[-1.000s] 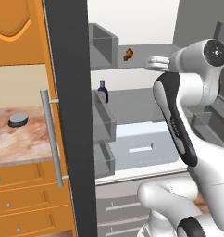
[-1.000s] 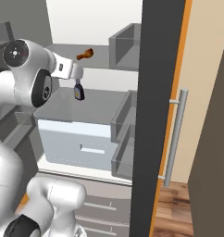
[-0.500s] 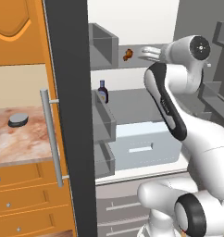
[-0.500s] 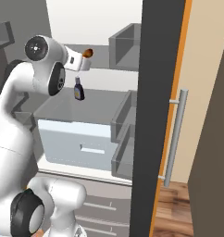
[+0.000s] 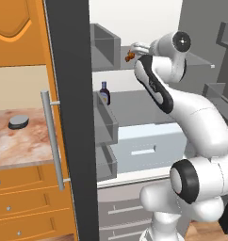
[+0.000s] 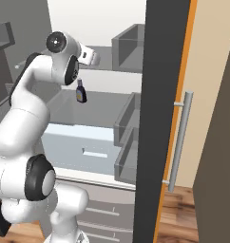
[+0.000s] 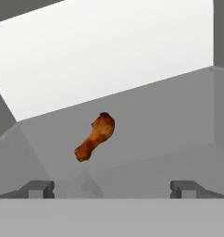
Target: Take the chicken drumstick from the fridge and place it on the digital scale on the counter by the fridge. Wait a few seconds for a reading, then move it to the plate on the dining counter.
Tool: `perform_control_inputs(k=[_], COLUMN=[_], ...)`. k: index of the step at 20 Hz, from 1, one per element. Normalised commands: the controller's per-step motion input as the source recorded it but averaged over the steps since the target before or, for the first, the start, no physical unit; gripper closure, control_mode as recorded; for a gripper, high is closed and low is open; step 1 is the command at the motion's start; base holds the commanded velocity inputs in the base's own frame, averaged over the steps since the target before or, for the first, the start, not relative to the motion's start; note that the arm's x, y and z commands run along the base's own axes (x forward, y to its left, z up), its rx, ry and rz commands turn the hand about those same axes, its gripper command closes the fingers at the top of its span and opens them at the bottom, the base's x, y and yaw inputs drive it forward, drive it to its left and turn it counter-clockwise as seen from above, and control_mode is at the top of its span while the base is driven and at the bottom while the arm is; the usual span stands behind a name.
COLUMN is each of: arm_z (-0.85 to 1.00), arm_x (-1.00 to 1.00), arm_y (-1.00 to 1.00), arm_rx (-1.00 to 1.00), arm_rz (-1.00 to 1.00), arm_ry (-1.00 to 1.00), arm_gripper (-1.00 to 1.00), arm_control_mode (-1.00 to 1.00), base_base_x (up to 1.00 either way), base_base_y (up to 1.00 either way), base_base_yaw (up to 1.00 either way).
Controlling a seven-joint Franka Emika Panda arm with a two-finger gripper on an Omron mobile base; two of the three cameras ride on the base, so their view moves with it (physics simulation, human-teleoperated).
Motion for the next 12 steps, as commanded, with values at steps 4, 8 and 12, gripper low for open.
perform_control_inputs(k=[4, 8, 12], arm_z=[0.00, 0.00, -0.02], arm_x=[0.86, 0.80, 0.71], arm_y=[0.06, 0.04, 0.08], arm_rx=[0.00, 0.00, 0.00], arm_rz=[0.00, 0.00, 0.00], arm_ry=[0.10, 0.10, 0.02], arm_gripper=[-1.00, -1.00, -1.00], arm_control_mode=[-1.00, -1.00, -1.00], base_base_x=[0.00, 0.00, 0.00], base_base_y=[0.00, 0.00, 0.00], base_base_yaw=[0.00, 0.00, 0.00])
